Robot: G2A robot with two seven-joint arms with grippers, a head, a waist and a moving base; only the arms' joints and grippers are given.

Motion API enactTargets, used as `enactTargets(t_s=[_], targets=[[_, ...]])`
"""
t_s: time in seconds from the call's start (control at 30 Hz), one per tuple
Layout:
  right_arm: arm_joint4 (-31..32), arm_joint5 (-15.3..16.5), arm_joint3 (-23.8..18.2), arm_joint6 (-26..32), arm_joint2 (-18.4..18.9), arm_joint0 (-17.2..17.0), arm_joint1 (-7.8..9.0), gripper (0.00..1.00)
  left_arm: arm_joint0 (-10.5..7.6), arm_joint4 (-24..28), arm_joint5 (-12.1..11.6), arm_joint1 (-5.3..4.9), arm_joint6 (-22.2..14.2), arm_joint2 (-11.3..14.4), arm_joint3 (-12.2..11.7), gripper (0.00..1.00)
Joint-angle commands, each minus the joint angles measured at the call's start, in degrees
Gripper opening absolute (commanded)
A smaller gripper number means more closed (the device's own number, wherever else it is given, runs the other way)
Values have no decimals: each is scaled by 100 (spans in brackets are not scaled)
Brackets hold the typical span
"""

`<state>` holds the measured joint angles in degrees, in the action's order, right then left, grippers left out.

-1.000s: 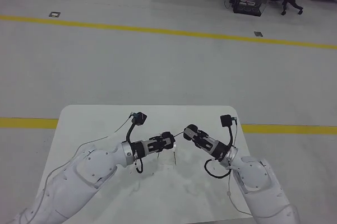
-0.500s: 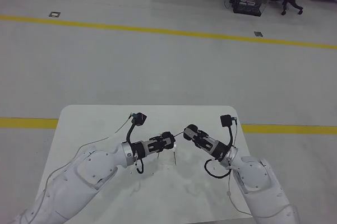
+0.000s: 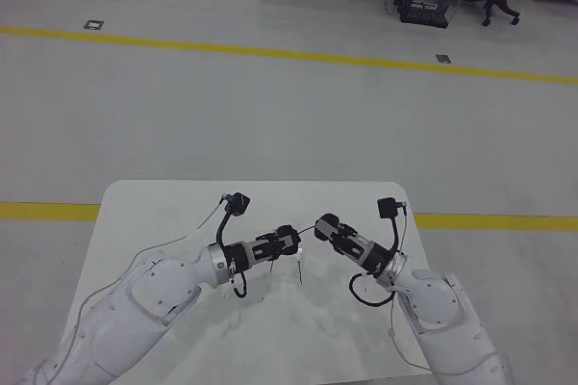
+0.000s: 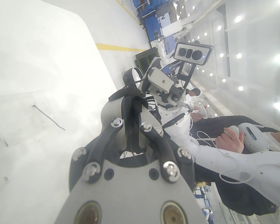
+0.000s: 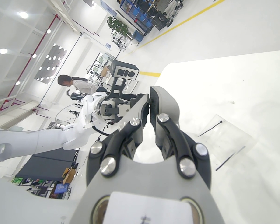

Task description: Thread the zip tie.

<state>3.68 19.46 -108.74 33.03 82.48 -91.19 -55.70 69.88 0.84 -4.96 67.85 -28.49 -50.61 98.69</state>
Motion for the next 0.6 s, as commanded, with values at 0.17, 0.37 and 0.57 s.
enactTargets(t_s=[0.17,0.37,0.57], targets=[[29,2,-33,-16,29,-15,-8,80,2,3,-21,-1,22,3,-21,0],[37,2,-69,-40,68,-28,-14,100,1,27,-51,0,43,4,-33,0],[39,2,-233,-100,156,-57,-13,100,42,564,-44,20,140,-72,-29,0]])
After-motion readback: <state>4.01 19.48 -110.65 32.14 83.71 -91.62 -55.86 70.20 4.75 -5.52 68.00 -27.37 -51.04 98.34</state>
